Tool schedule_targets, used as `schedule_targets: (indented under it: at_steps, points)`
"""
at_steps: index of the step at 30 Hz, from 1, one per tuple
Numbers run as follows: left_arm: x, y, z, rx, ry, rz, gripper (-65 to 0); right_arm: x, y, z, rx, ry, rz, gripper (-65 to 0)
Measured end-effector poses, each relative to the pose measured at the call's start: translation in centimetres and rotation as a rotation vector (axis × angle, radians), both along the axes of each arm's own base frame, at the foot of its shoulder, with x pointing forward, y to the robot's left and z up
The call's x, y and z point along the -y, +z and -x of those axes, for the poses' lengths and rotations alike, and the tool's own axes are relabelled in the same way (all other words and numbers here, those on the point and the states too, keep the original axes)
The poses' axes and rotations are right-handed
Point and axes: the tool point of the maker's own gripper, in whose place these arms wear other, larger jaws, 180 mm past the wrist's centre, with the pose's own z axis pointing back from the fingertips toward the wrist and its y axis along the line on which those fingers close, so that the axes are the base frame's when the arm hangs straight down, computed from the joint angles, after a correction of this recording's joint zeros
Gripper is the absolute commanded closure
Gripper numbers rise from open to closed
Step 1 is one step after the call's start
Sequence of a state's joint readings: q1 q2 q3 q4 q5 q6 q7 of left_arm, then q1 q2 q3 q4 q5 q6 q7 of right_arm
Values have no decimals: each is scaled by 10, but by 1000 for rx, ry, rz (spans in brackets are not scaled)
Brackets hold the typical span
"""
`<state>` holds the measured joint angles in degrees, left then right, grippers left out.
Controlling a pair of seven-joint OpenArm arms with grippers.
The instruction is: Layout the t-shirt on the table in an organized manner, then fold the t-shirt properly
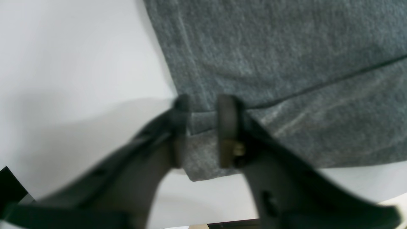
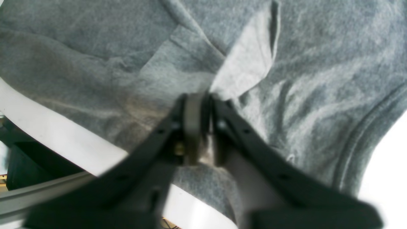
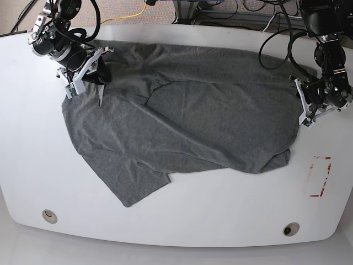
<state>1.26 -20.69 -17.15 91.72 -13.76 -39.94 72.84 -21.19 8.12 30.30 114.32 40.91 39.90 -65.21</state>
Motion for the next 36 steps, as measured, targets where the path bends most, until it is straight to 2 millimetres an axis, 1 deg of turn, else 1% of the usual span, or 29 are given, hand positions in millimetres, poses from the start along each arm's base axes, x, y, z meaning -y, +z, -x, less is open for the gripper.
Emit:
schedule_targets:
  at_steps: [1, 5, 6, 8, 10, 12, 17, 21, 27, 31, 36]
  points:
    - [0, 0, 1, 0, 0, 0, -244, 0, 0, 0, 0, 0, 0, -173]
    - [-7, 2, 5, 16, 44, 25, -257, 0, 0, 0, 0, 0, 0, -171]
    - [-12, 3, 7, 20, 62, 23, -267, 0, 0, 0, 0, 0, 0, -171]
    - [-30, 8, 11, 28, 111, 1, -286, 0, 0, 0, 0, 0, 0, -171]
    - [-42, 12, 14, 27, 141, -20, -312, 0, 0, 0, 0, -1, 0, -171]
    - [-47, 15, 14, 35, 154, -21, -329, 0, 0, 0, 0, -1, 0, -171]
    - [-38, 14, 16, 77, 175, 78, -338, 0, 0, 0, 0, 0, 0, -171]
    - [-40, 8, 27, 37, 187, 69, -338, 1, 0, 0, -1, -1, 3, -171]
    - [-41, 1, 30, 14, 203, 92, -338, -1, 0, 0, 0, -1, -3, -171]
    - [-41, -12, 38, -30, 225, 116, -338, 0, 0, 0, -1, -2, 1, -171]
    - [-42, -18, 45, -61, 233, 115, -332, -1, 0, 0, 1, -2, -3, -171]
